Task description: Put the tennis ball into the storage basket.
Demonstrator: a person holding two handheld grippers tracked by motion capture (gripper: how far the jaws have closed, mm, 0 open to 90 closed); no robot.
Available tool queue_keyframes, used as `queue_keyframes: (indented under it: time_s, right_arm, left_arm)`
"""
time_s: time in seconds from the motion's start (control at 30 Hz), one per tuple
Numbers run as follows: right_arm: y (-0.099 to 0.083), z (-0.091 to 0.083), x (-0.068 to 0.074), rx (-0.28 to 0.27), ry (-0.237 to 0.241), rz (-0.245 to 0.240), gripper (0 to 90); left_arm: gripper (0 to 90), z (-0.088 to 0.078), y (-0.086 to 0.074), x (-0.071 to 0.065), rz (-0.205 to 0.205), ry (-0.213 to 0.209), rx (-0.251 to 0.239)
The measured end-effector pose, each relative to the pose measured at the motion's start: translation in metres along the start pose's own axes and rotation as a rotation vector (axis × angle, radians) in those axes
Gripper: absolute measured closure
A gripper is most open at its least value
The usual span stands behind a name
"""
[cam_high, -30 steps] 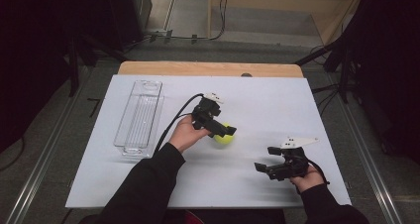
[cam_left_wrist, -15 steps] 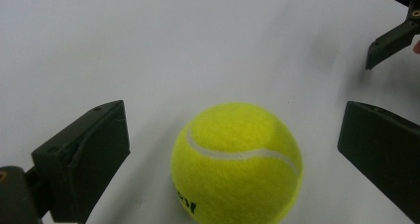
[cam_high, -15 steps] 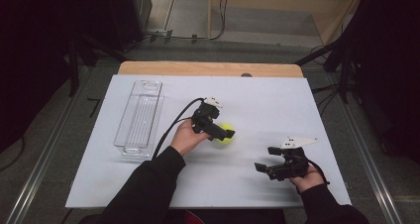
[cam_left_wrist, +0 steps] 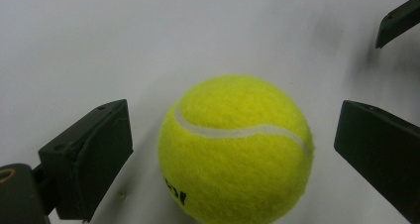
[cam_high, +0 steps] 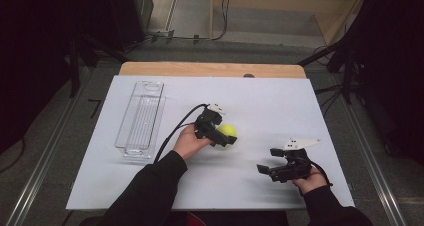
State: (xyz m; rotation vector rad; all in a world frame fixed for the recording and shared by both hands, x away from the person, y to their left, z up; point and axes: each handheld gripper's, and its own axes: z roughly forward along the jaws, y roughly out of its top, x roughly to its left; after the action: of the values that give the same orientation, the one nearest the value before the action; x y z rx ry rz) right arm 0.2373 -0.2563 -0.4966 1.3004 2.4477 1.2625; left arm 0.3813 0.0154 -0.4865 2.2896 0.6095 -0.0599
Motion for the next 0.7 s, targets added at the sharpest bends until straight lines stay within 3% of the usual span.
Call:
queue_keyframes:
  time_s: [0.2,0.33,0.5,0.57,0.7]
  right_arm:
    - [0.000,0.000,0.000,0.000,0.001,0.000,11.9]
    - [0.000,0.000,0.000,-0.003,0.003,-0.002,11.9]
    - [0.000,0.000,0.000,-0.002,0.003,-0.001,11.9]
    - [0.000,0.000,0.000,-0.003,0.003,0.000,11.9]
    - [0.000,-0.001,0.000,-0.005,0.001,0.000,11.9]
  left_arm:
    - [4.7,0.008,-0.004,-0.002,0.012,0.032,0.037]
    - [5.4,0.011,-0.009,-0.003,0.016,0.025,0.034]
    - [6.7,0.014,-0.011,-0.004,0.018,0.057,0.043]
    - [13.7,0.013,-0.012,-0.004,0.022,0.062,0.033]
    - [18.5,0.012,-0.012,-0.005,0.021,0.069,0.028]
